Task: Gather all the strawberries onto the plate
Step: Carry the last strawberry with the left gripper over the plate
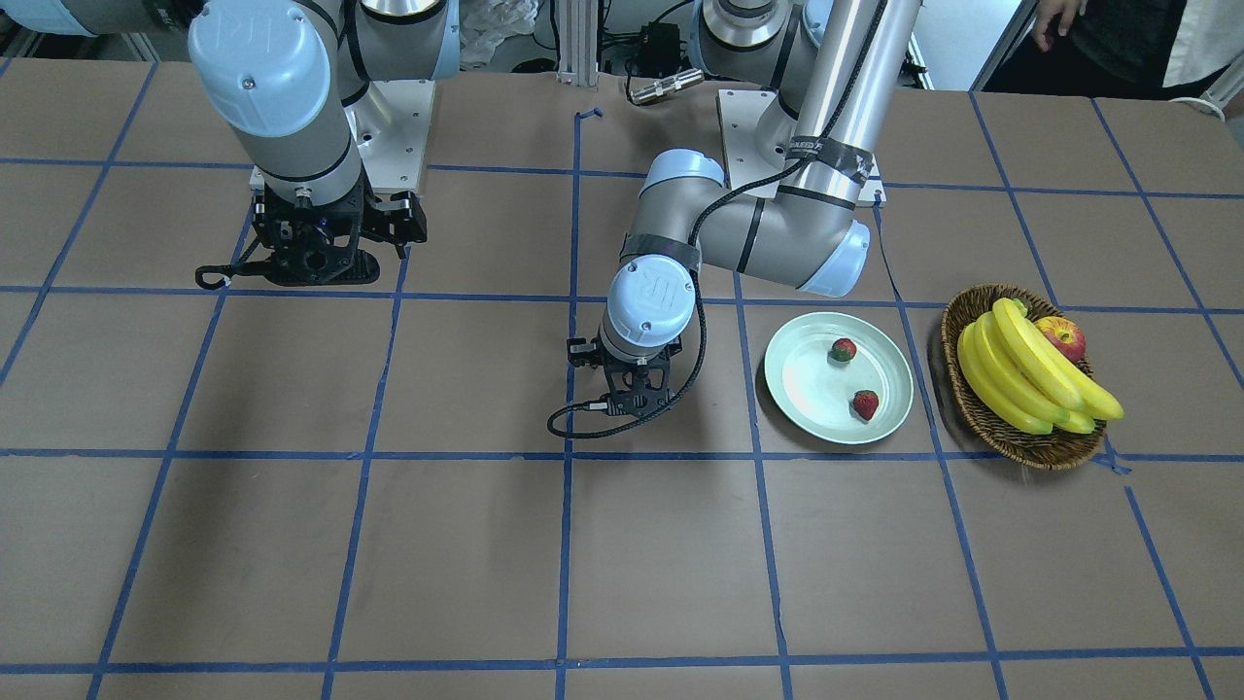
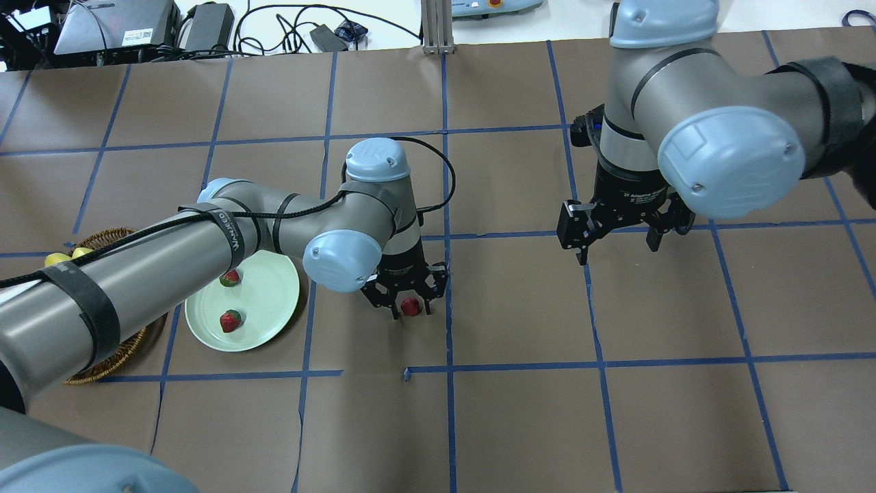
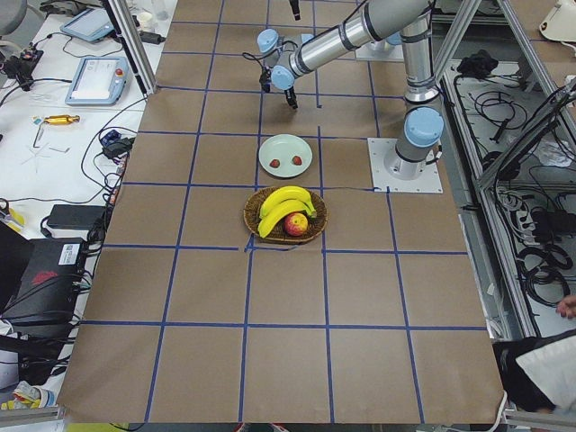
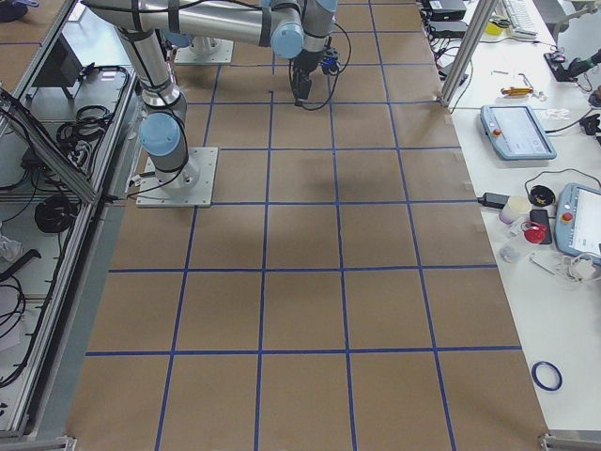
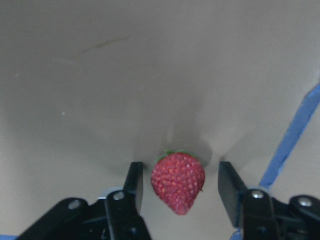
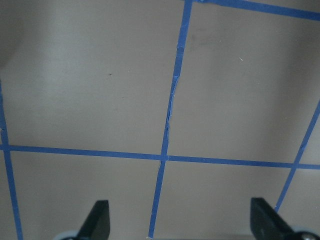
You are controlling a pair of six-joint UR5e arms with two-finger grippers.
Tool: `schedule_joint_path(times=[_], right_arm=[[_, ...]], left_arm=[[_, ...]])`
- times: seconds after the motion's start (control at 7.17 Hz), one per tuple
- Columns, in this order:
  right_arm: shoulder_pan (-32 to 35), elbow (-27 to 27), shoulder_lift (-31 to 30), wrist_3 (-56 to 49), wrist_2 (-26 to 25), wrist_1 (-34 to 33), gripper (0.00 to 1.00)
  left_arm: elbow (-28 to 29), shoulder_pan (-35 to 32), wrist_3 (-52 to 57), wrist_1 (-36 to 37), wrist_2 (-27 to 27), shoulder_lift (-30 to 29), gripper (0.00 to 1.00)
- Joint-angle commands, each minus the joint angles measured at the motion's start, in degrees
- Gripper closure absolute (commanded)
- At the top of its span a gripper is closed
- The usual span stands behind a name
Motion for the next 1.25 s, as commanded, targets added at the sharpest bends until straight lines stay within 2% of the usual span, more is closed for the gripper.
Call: schedule_joint_path(times=[0.0, 0.14, 0.56, 0.7, 0.84, 0.98, 1.12], right_arm=[[0.0, 0.0, 0.05, -0.04, -0.12, -0.01, 0.0], [0.0, 0.0, 0.05, 0.05, -0.21, -0.1, 0.0], [0.0, -0.09, 0.05, 0.4, -0.47, -0.54, 0.0], [0.0, -0.09, 0.05, 0.23, -0.56, -0.8, 0.0], [0.0, -0.09, 0.05, 0.31, -0.47, -0.8, 0.0], [0.0, -0.09, 0.05, 0.14, -0.38, -0.8, 0.0], [0.0, -0.09, 0.05, 0.23, -0.38, -0.8, 0.0]], left_arm=[[0.12, 0.0, 0.98, -0.38, 0.66, 0.0, 0.77], [0.21, 0.08, 1.42, -0.38, 1.79, -0.01, 0.99], [2.57, 0.52, 1.95, -4.22, 2.07, 1.4, 1.0], [5.11, 0.78, 5.87, -8.6, 6.68, 2.01, 1.0], [6.27, 2.96, 9.74, -11.08, 8.2, 2.8, 1.0], [5.93, 7.16, 14.91, -11.71, 9.44, 3.94, 1.0], [5.75, 10.42, 19.92, -13.54, 13.37, 4.91, 1.0]])
